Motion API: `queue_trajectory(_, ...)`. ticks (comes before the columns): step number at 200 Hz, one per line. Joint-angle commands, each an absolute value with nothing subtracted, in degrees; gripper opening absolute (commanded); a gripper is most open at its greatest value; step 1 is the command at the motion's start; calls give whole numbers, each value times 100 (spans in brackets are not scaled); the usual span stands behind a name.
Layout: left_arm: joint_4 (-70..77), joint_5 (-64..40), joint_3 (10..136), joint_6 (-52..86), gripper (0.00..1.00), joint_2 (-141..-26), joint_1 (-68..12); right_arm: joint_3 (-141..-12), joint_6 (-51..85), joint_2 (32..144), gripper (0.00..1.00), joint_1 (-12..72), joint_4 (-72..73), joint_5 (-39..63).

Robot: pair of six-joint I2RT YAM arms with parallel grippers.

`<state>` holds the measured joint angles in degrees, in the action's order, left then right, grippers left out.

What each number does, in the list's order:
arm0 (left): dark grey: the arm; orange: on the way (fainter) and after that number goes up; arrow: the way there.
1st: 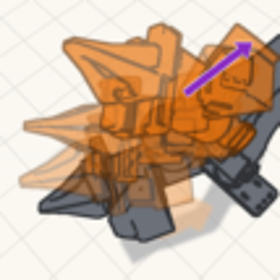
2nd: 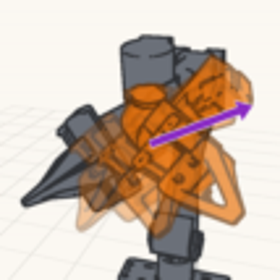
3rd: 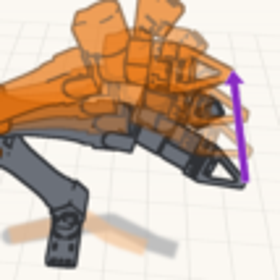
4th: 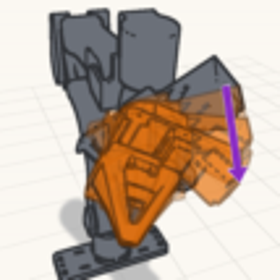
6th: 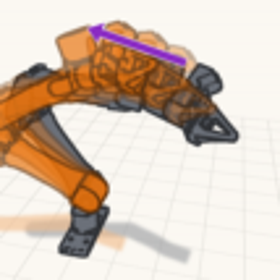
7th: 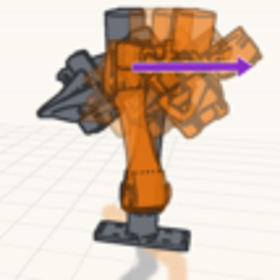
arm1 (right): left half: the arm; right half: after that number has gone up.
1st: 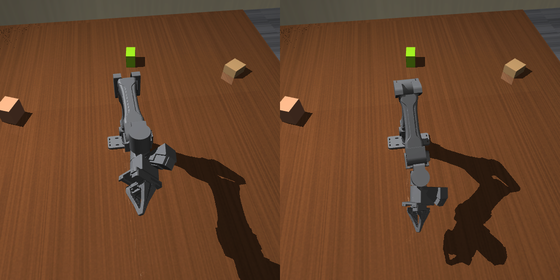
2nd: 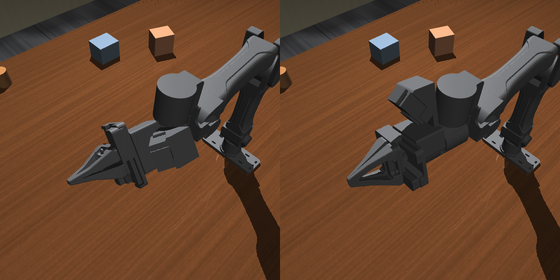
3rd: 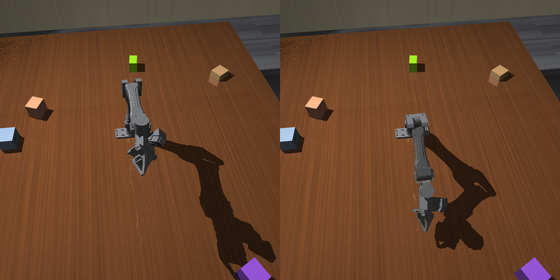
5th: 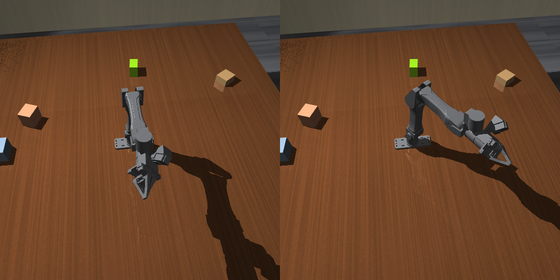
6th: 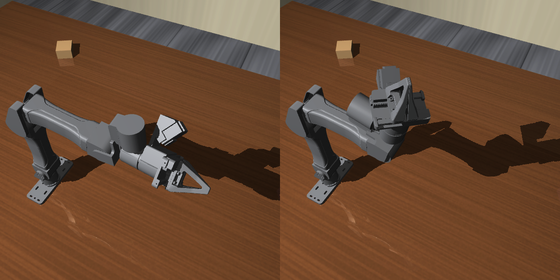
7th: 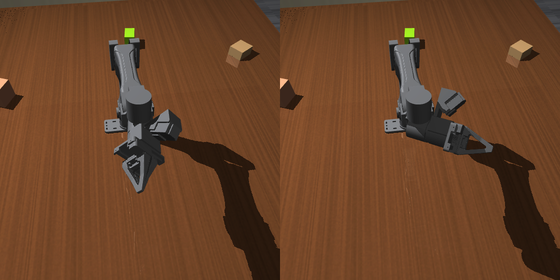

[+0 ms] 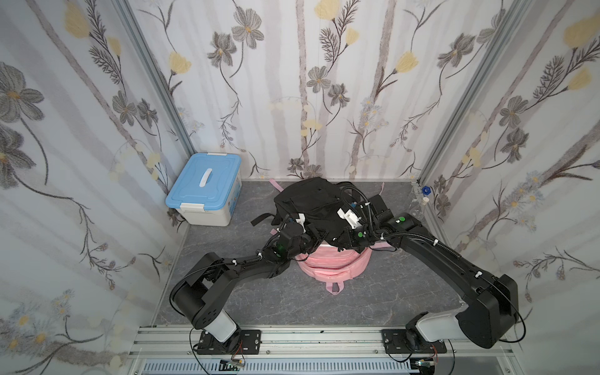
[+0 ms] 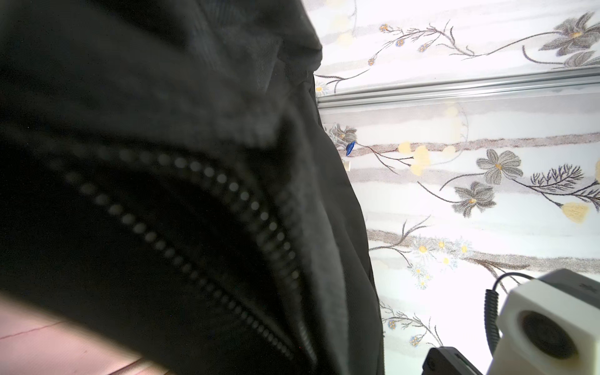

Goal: Zip up the backpack
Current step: Zip the zipper on the backpack.

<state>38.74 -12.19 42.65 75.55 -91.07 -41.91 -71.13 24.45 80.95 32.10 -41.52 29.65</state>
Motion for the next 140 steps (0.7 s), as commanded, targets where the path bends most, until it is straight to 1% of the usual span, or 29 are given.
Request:
queue_trajectory(1, 3995, -1117, 4326, 7525, 0, -9124, -4187, -7215, 2360, 8171, 0, 3385, -4387, 2977)
queue_trajectory(76, 3977, -1182, 4328, 7525, 0, -9152, -4192, -7418, 2538, 8697, 0, 3935, -3856, 2553)
queue_trajectory(107, 4008, -1185, 4339, 7518, 0, -9168, -4195, -7635, 2573, 8981, 0, 3999, -3797, 2377)
queue_trajectory(140, 3951, -1184, 4353, 7480, 0, -9136, -4192, -7524, 2672, 9118, 0, 4018, -3628, 2170)
